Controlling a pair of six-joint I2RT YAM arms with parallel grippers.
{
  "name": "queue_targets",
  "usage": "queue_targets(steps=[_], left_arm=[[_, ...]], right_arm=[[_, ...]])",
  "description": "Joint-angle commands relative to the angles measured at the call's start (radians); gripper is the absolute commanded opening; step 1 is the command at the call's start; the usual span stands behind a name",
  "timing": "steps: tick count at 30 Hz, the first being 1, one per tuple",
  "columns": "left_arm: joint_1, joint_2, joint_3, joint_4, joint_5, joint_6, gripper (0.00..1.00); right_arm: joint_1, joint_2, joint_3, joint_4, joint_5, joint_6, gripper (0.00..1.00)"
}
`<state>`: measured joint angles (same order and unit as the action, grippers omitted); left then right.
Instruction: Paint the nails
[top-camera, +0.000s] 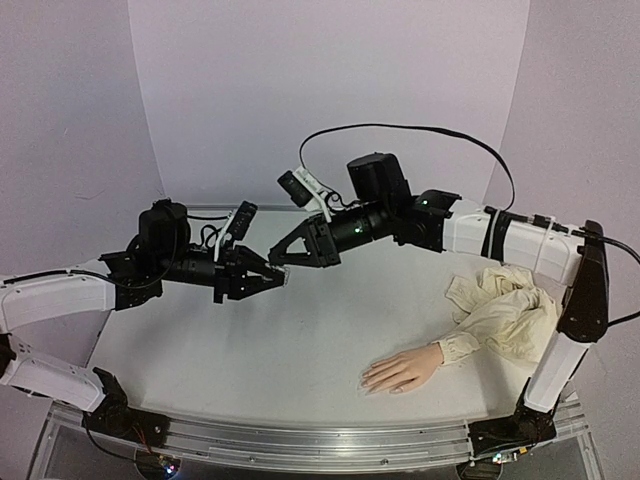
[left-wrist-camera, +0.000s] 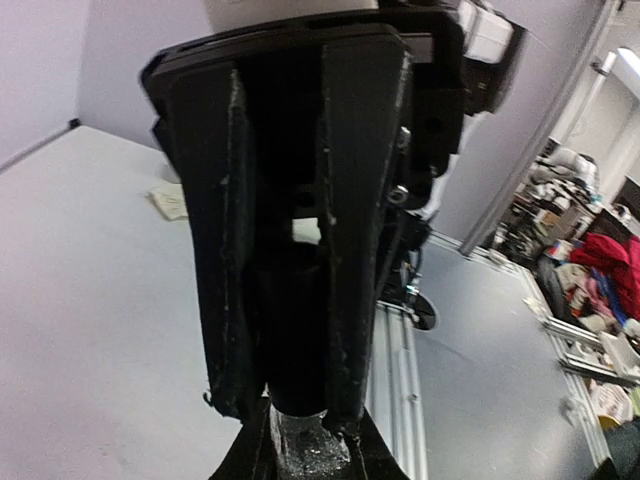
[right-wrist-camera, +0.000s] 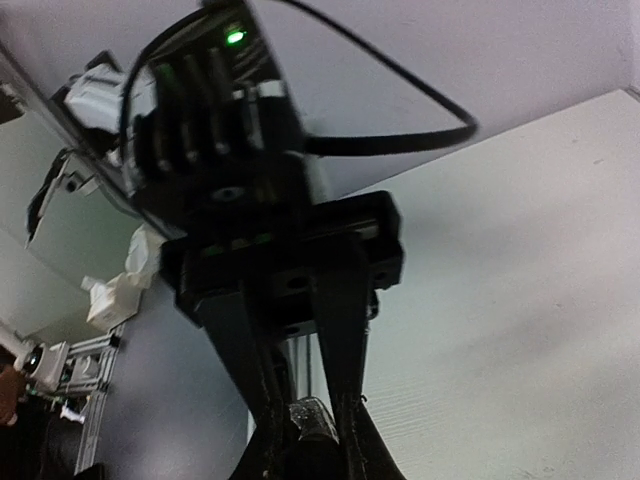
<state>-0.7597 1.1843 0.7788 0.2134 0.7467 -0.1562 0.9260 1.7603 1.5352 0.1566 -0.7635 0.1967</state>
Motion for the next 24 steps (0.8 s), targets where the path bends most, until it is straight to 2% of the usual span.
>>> queue_targets(steps=[1,5,6,7,9,10,12,16,18,22,24], left_arm=[[-0.003,0.015,0.082,0.12,0.255,0.025,0.0],[-0.003,0.032,0.091,0.119,0.237,0.053,0.0],[-0.003,0.037,0.094,0.12,0.223,0.056,0.0],[-0.003,0.042,0.094,0.119,0.202,0.061,0.0],[-0.003,0.036,0.079,0.12,0.102,0.077,0.0],[-0.005,0.028,0.065,0.119,0.037,0.091,0.0],[-0.015,0.006,0.039,0.119,-0.121,0.122,0.0],[-0.079,-0.035,-0.001,0.122,-0.466,0.202,0.0],[-0.103,-0.043,-0.004,0.124,-0.581,0.224,0.0],[-0.124,-0.041,-0.009,0.147,-0.692,0.23,0.0],[-0.131,-0.039,-0.008,0.151,-0.731,0.232,0.0]], right_arm=[[0.084,-0.043,-0.037,0.012,-0.336,-0.095,0.0],[0.084,-0.079,-0.044,0.012,-0.244,-0.088,0.0],[0.083,-0.093,-0.043,0.012,-0.16,-0.077,0.09],[0.082,-0.106,-0.043,0.012,-0.082,-0.066,0.24],[0.082,-0.136,-0.054,0.015,0.097,-0.026,0.61],[0.083,-0.15,-0.057,0.015,0.182,0.005,0.7],[0.083,-0.177,-0.066,0.014,0.322,0.072,0.79],[0.082,-0.228,-0.096,0.021,0.512,0.252,0.84],[0.083,-0.242,-0.114,0.023,0.593,0.324,0.84],[0.09,-0.229,-0.125,0.048,0.693,0.397,0.81],[0.096,-0.2,-0.098,0.05,0.704,0.394,0.74]])
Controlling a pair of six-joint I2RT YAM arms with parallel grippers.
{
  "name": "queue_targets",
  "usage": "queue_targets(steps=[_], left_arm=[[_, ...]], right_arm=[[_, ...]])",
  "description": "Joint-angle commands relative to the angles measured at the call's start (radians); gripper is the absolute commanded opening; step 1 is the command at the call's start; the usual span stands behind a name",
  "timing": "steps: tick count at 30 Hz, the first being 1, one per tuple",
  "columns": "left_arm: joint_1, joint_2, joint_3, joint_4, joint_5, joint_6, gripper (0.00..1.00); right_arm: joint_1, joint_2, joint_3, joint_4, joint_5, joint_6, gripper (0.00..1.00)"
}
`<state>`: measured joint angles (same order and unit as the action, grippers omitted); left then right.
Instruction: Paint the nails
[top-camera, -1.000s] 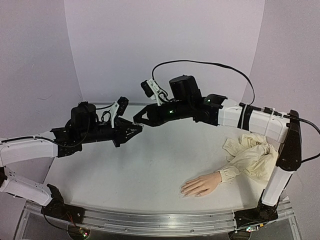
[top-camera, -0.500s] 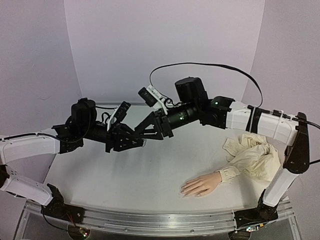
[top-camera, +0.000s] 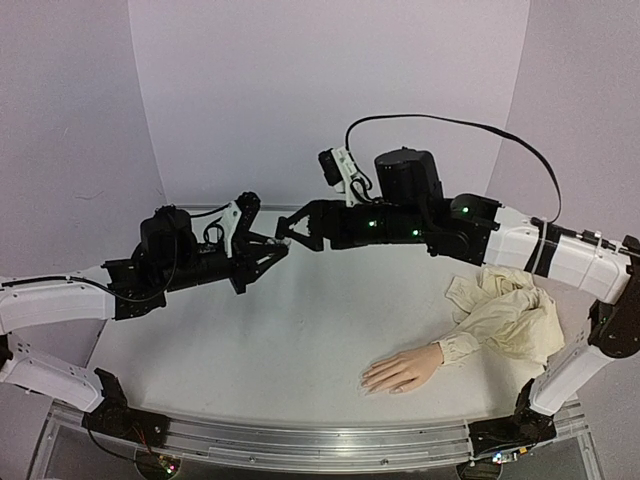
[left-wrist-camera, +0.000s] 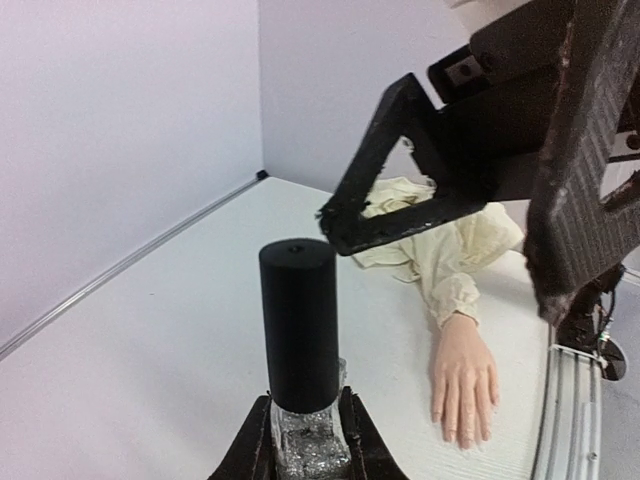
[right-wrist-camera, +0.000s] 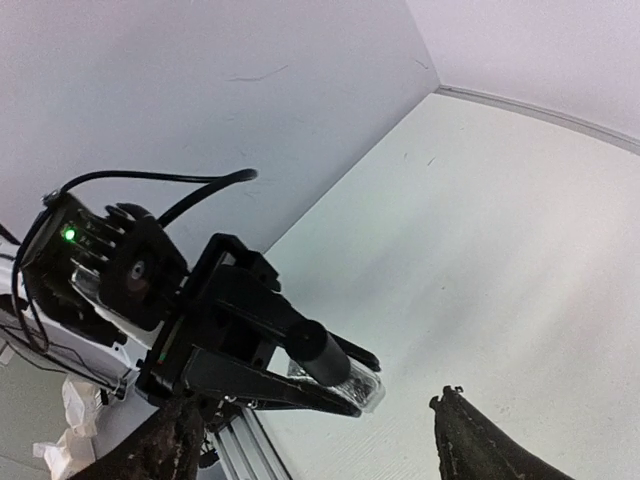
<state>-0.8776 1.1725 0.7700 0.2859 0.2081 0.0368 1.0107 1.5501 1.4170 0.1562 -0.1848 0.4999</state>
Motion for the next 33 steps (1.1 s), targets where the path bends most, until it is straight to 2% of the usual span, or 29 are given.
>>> queue_targets(steps=[1,6,17,23,25,29,30,32,33], left_arm=[[-0.015,-0.027,0.0,0.08,-0.198,0.038,0.0],[-0.023,-0.033,-0.008,0.084,-0.245,0.032,0.0],[-0.026,-0.019,-0.006,0.084,-0.234,0.002,0.0],[-0.026,-0.026,-0.005,0.082,-0.211,-0.018,0.0],[-0.026,-0.027,-0.004,0.081,-0.175,-0.027,0.0],[-0.026,-0.035,-0.003,0.076,-0.115,-0.074,0.0],[-0.025,-0.039,0.0,0.072,-0.087,-0.082,0.0],[-0.018,-0.045,0.006,0.068,-0.005,-0.097,0.0],[-0.011,-0.048,0.009,0.067,0.06,-0.109,0.0]], right_arm=[[0.015,0.026,0.036,0.051,0.132,0.091,0.72],[0.032,0.105,0.115,0.043,0.183,0.094,0.59],[0.044,0.221,0.246,0.035,0.185,0.069,0.51],[0.044,0.23,0.252,0.02,0.185,0.033,0.32],[0.044,0.224,0.248,0.02,0.181,0.004,0.22],[0.04,0.2,0.232,0.019,0.136,-0.069,0.11],[0.036,0.189,0.223,0.019,0.106,-0.091,0.02],[0.023,0.157,0.195,0.02,0.027,-0.144,0.0],[0.014,0.141,0.17,0.022,-0.061,-0.185,0.0]])
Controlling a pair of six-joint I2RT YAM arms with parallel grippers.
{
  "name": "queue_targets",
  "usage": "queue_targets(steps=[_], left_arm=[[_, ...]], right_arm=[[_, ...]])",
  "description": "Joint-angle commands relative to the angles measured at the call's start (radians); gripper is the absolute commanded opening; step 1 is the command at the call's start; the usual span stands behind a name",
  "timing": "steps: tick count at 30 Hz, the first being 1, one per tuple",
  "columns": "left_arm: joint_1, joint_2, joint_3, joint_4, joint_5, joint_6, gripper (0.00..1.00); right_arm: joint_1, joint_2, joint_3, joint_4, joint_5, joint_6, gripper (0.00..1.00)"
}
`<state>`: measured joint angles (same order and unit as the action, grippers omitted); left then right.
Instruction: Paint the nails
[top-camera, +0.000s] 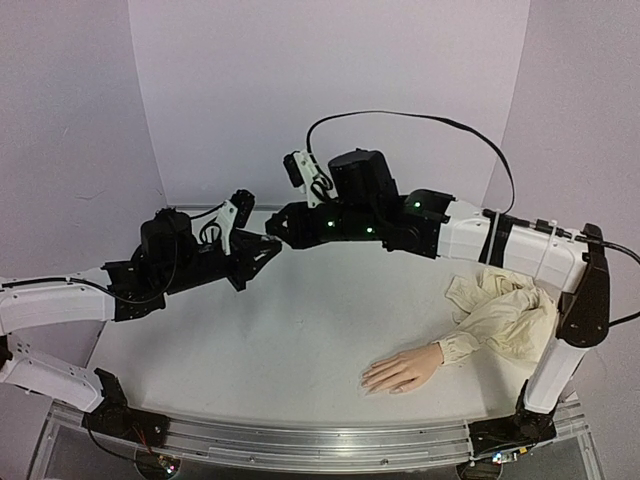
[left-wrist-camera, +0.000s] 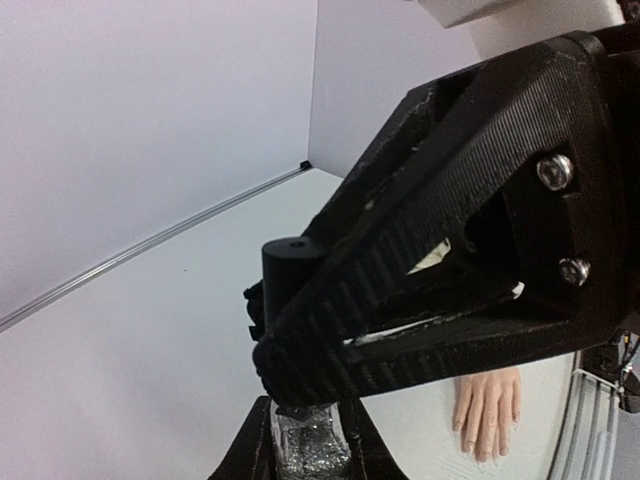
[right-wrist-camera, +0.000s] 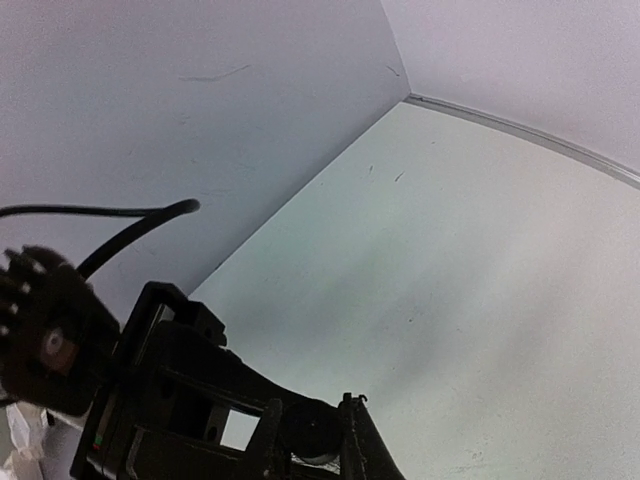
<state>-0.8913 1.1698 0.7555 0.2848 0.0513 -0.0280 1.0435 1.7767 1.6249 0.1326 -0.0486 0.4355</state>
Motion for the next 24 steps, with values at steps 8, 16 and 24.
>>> queue_targets(steps=[8,16,24], left_arm=[[0.127,0.045,0.125,0.068,0.979,-0.17,0.0],[0.127,0.07,0.147,0.068,1.124,-0.141,0.0],[0.128,0.033,0.109,0.051,0.877,-0.078,0.0]], right_arm=[[-0.028,-0.092,-0.096,0.043,-1.066,-0.319,0.0],[-0.021,-0.123,-0.127,0.005,-1.082,-0.352,0.0],[-0.031,-0.213,-0.17,-0.015,-0.746,-0.375,0.43]])
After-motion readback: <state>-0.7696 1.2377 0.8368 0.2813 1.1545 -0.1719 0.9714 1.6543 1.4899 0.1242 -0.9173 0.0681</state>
